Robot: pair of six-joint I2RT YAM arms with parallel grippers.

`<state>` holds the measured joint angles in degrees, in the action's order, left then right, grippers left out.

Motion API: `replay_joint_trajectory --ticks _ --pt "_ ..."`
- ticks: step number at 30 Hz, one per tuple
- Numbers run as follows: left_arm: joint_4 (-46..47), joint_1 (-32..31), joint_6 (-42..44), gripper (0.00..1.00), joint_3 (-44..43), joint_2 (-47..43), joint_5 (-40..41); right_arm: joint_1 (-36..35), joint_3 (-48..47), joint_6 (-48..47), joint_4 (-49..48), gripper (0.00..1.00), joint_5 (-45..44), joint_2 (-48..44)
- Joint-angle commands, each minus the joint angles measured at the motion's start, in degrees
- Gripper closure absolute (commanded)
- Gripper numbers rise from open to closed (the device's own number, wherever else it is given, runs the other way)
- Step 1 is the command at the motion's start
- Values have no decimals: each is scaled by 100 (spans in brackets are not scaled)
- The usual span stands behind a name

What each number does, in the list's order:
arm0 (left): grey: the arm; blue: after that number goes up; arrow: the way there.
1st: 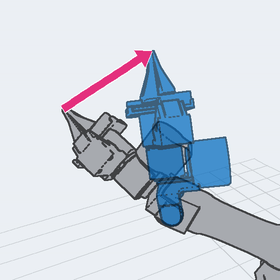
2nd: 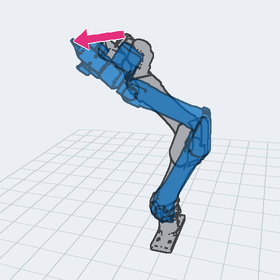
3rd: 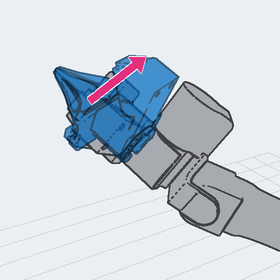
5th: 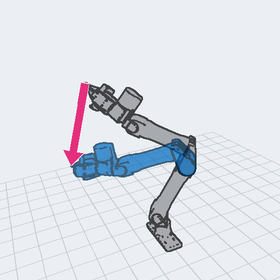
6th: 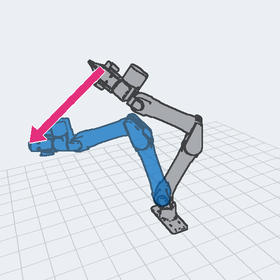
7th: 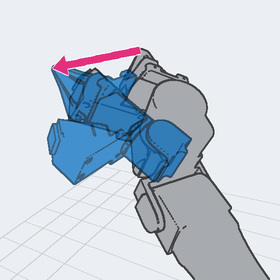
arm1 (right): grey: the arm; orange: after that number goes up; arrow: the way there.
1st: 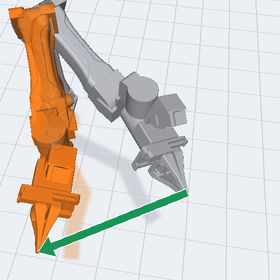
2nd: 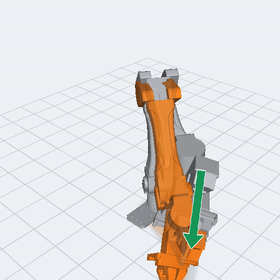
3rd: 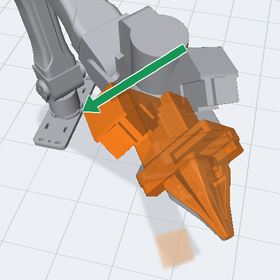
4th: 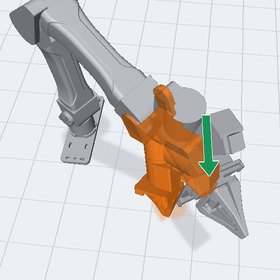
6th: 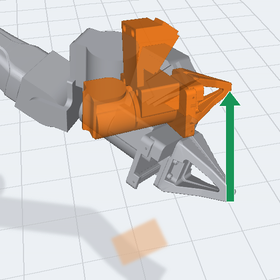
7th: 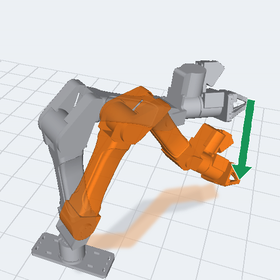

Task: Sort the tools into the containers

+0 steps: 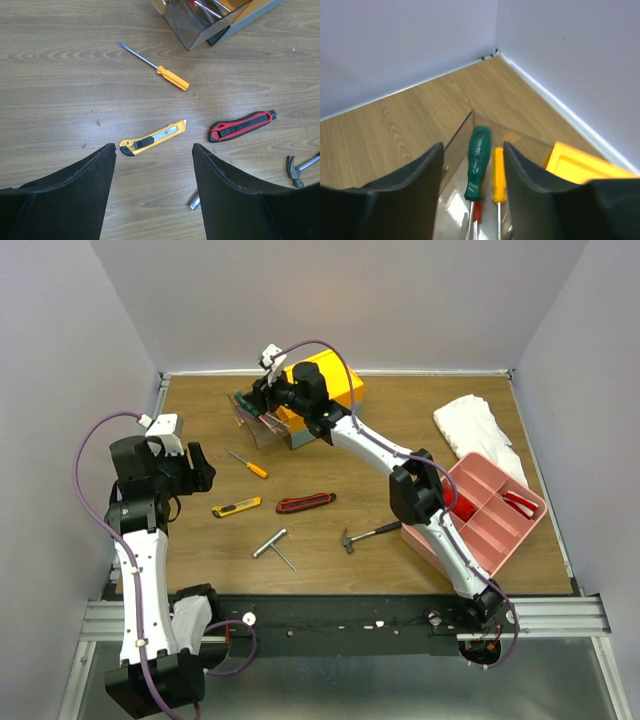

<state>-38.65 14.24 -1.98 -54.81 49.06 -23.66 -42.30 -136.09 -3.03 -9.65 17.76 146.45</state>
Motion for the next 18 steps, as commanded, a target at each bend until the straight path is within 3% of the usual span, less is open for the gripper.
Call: replay_joint_trajectory --ticks 1,8,12,13,14,18 --pt "296 0 -162 27 92 -195 20 -50 337 -330 244 38 -150 -538" --pt "929 0 -329 26 444 -598 19 -50 592 -435 1558 33 402 -1478" --pt "948 0 -548 24 340 -661 325 -128 2144 -891 1976 33 1360 -2697" --pt "895 -9 -697 23 287 -669 431 -199 3062 -988 1967 33 1344 -2979" --pt "842 -79 -768 23 260 -704 528 -286 3436 -1068 1993 33 1283 -3513" --pt "640 -456 -1041 21 120 -810 1249 -1119 4783 -886 2423 34 13 -4255"
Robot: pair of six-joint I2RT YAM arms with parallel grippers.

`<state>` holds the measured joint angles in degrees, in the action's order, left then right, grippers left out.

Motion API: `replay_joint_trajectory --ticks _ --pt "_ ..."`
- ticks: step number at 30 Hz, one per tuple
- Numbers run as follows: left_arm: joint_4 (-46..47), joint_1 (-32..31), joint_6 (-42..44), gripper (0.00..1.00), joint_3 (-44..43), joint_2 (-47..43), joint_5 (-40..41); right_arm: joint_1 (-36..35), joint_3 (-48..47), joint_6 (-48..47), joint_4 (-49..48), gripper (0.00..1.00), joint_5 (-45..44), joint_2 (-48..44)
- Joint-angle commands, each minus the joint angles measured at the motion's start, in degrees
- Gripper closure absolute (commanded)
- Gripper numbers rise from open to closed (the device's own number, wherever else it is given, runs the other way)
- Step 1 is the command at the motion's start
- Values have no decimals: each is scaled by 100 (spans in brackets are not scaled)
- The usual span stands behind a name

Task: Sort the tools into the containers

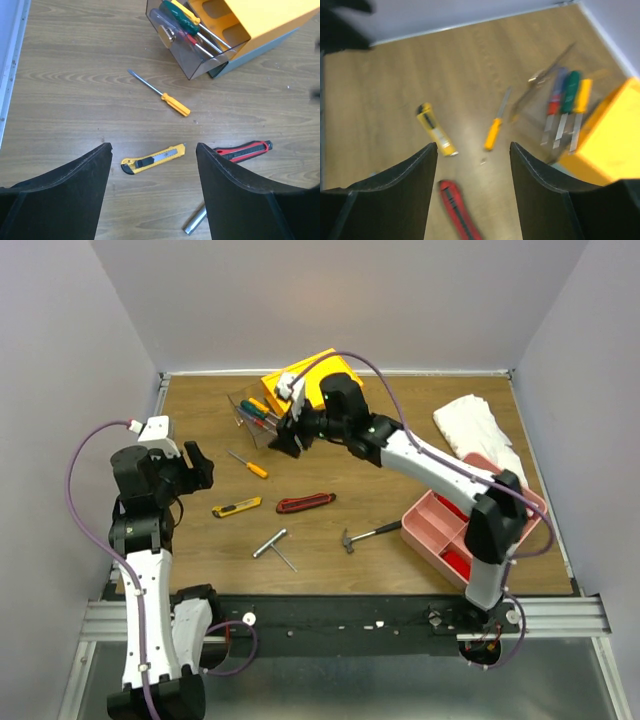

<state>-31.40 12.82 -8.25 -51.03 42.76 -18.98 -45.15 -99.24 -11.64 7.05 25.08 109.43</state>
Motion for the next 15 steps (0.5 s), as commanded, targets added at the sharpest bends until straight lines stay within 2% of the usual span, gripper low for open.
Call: replay_joint_trajectory --ticks 1,4,8,10,11,15 --pt "-95 -350 -458 21 -259 -207 886 -995 1230 117 885 35 -950 -615" --pt "-77 -517 -616 21 -197 -347 1116 -1636 2055 644 887 36 -1585 -756" --pt "-138 -614 -625 20 -101 -549 1204 -2314 2532 558 509 39 -1393 -599" --pt "-226 -658 -538 21 -127 -576 1213 -2437 2331 164 534 41 -806 -380" --pt "-331 -658 -511 21 -153 -628 1221 -2438 2217 -21 621 46 -603 -317" --pt "-463 -667 -379 21 -223 -796 1248 -2420 1751 -1520 1122 50 -346 -18"
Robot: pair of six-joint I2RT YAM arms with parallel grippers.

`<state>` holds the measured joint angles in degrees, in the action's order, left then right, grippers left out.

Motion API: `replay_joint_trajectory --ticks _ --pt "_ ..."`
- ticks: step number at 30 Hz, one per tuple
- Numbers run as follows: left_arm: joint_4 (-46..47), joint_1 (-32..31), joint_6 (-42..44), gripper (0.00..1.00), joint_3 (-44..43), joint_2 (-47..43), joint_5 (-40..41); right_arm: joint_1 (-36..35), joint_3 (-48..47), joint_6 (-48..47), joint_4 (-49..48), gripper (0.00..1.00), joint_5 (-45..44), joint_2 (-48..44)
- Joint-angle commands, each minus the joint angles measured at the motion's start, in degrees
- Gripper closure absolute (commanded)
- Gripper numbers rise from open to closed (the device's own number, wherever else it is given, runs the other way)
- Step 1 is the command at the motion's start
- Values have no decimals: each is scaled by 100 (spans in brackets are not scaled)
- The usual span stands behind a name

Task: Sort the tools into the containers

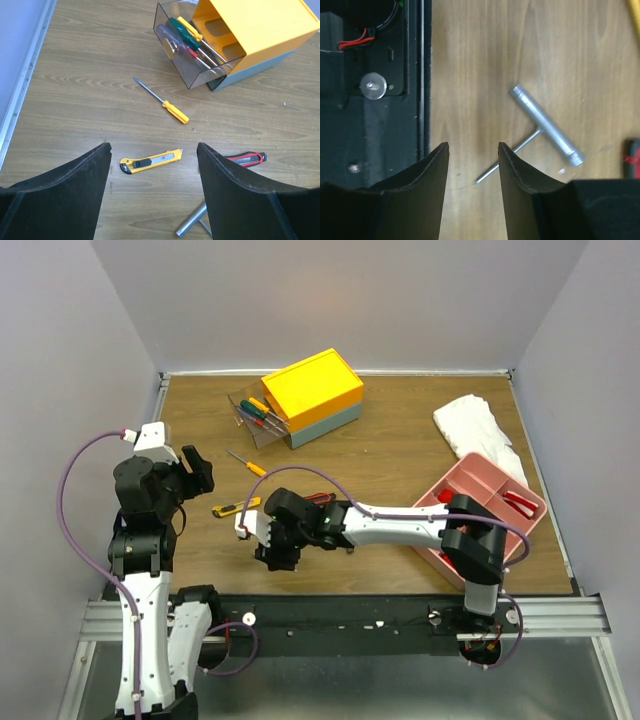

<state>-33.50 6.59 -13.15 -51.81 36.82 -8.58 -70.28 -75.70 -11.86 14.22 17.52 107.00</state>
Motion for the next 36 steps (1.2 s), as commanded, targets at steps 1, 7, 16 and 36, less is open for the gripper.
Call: replay_joint_trajectory --ticks 1,7,16,36 --pt "-271 -35 145 21 -154 -219 207 94 -638 -1721 441 50 419 242" --pt "-351 264 155 21 -163 -280 111 172 -577 -2971 819 46 691 435" --pt "-228 729 -83 21 -5 -193 -223 673 -1377 -2892 1241 48 780 1174" --pt "-26 1143 -329 22 233 27 -513 893 -1623 -3331 1803 55 745 1859"
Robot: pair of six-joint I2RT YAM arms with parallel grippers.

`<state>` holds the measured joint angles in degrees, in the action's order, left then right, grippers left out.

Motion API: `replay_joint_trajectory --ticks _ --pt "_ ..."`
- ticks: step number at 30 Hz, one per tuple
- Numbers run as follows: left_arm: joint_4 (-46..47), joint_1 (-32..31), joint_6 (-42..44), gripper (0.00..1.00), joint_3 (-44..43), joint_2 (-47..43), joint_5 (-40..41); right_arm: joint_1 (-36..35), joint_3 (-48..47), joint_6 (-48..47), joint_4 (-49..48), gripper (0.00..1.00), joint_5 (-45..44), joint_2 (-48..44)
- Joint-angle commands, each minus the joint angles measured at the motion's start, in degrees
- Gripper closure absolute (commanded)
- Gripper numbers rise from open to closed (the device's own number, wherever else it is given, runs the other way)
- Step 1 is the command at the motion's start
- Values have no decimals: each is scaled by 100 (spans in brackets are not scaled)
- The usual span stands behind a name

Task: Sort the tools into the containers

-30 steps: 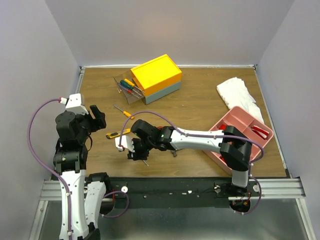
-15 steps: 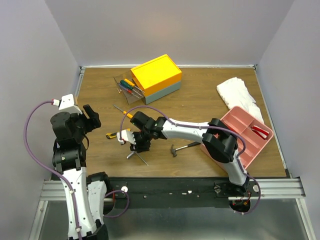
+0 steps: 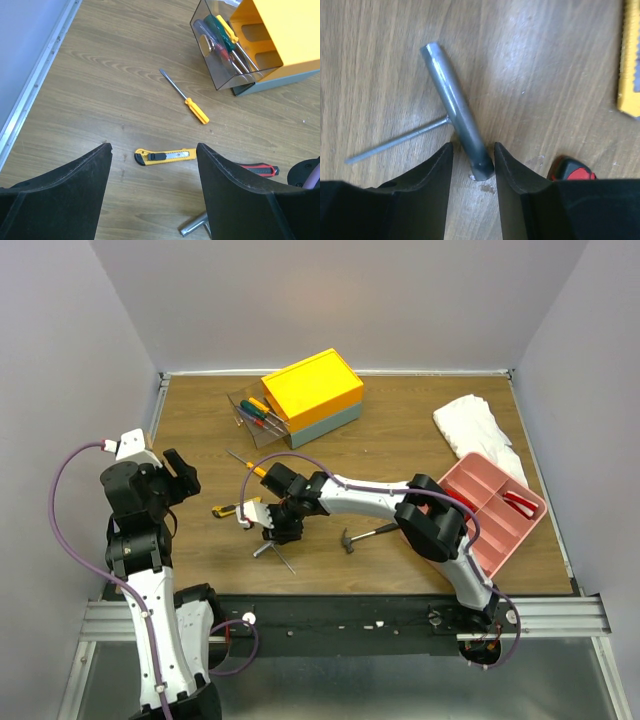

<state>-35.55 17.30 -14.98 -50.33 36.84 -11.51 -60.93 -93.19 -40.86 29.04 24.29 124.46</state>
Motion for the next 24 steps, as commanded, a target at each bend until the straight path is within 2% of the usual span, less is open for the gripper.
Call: replay_joint_trajectory --ticks 1,4,5,8,11,15,16,19,24 --pt "180 72 -154 22 93 34 -229 -42 125 -431 357 57 -81 148" --pt "206 72 -172 22 102 51 -255 -33 151 -449 436 69 -266 201" --pt "198 80 -163 22 102 51 -255 -42 187 -440 401 76 -276 114" --pt "180 72 -189 23 111 60 -273 -42 388 -344 182 88 -294 -211" --pt "206 72 -215 23 84 95 -308 -33 276 -116 155 94 -276 -703" --pt "311 54 -259 23 -65 183 -326 89 -75 612 -20 99 -381 -1292" --pt "329 19 -268 23 -100 209 -343 133 -138 1137 -169 99 -573 -1502" --pt "321 -34 -251 23 -258 280 -343 309 -445 1851 -705 99 -1116 -1697" --pt "163 -86 56 24 -311 324 -650 589 -981 2012 -1742 99 -1997 -1426"
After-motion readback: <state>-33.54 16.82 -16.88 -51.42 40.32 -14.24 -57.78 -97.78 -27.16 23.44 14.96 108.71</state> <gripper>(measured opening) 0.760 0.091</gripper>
